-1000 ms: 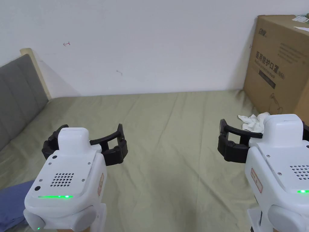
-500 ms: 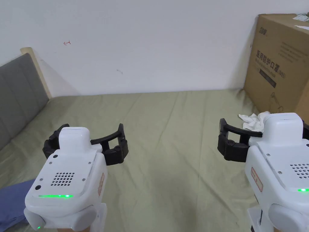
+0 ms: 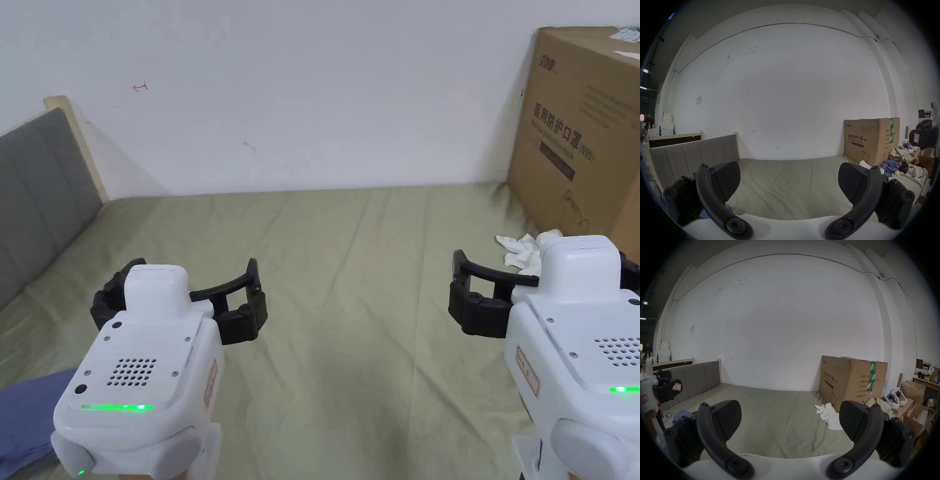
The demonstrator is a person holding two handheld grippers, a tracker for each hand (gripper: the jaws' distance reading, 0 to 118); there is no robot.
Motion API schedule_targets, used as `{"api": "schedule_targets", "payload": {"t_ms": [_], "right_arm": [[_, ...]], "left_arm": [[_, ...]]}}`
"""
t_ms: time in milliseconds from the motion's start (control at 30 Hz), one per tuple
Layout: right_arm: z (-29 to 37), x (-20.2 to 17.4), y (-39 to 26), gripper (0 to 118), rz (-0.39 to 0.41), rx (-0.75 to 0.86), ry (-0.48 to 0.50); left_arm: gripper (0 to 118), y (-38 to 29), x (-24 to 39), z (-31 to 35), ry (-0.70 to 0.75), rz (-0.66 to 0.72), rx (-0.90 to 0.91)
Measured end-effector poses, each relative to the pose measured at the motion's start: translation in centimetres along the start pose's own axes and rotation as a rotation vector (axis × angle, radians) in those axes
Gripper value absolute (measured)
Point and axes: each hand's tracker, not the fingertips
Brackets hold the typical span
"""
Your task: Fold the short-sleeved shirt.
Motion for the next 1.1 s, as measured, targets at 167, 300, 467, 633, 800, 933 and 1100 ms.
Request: {"api": "schedule_targets", "payload": {"t_ms": [167,300,467,633,800,933,1100], "right_arm": [[-0.6,-0.5,0.1,118,-0.128,-0.123,-0.141],[-1.6,0.4,1.1,118,-0.310,-0.366,-0.070],[-3.0,0.3,2.0,118,-0.328,-0.608,-0.162],[-3.3,-0.1,1.9,118,-0.285,-0.633,-0.183],[-2.9,0.1,1.5,118,-0.293,-0.600,-0.155],[-3.0,-0.3,1.4,118,-0.246,-0.579,-0.183],[-2.8,-0.1,1.4,118,-0.227,-0.524,-0.151]], "left_arm": [[118,0.0,-0.2,0.0,-0.001,0.014,-0.007],[118,0.1,-0.3,0.0,-0.001,0.021,-0.002],[118,0.1,-0.4,0.0,-0.004,0.023,-0.003],[118,0.1,-0.4,0.0,-0.002,0.027,-0.005],[118,0.1,-0.5,0.1,0.001,0.021,-0.008],[118,0.2,-0.6,0.2,0.003,0.022,-0.004],[118,0.2,-0.6,0.2,0.004,0.020,0.000]]}}
